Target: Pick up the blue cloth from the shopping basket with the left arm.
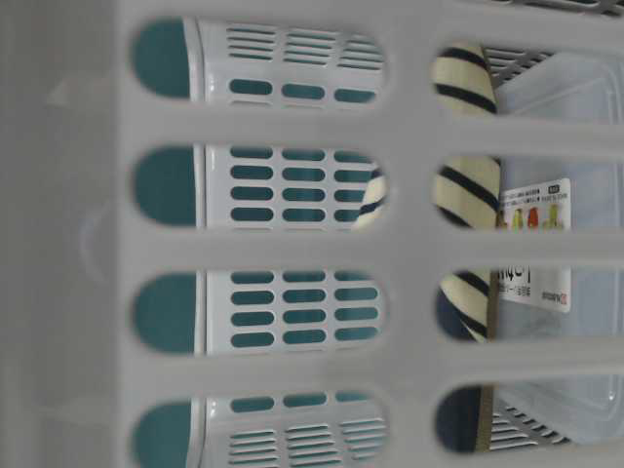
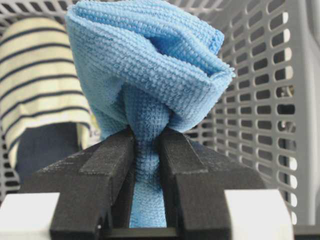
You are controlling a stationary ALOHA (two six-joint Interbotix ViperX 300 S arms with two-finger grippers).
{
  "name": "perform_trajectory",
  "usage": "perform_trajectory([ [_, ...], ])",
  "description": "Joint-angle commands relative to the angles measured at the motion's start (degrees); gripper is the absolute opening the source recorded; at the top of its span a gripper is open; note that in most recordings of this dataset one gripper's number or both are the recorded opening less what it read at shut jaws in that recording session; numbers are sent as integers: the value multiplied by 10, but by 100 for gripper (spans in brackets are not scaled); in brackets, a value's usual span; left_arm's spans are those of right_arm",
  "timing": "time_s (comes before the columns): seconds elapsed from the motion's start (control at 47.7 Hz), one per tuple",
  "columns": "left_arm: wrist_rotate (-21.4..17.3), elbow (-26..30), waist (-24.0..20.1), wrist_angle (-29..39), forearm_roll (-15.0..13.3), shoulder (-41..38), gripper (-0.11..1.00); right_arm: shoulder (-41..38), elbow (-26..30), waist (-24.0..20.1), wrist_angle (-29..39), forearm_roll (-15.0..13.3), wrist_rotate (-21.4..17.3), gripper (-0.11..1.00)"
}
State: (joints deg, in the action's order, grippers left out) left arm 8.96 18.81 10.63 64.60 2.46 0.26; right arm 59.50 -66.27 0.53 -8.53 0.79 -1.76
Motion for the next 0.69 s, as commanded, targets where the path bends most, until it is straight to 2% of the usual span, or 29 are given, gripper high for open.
perform_trajectory([
  [0.0,0,10,-1,-3,2,14,12,-4,4,0,-6,2,-1,70],
  [0.42,-1,2,6,6,2,27,12,-4,4,-4,-6,2,-2,70],
  [0.546,-3,-40,7,-10,2,65,12,-4,4,-8,-4,3,-2,69],
  [0.671,-3,-91,5,-62,2,95,12,-4,4,-8,-4,3,-1,70],
])
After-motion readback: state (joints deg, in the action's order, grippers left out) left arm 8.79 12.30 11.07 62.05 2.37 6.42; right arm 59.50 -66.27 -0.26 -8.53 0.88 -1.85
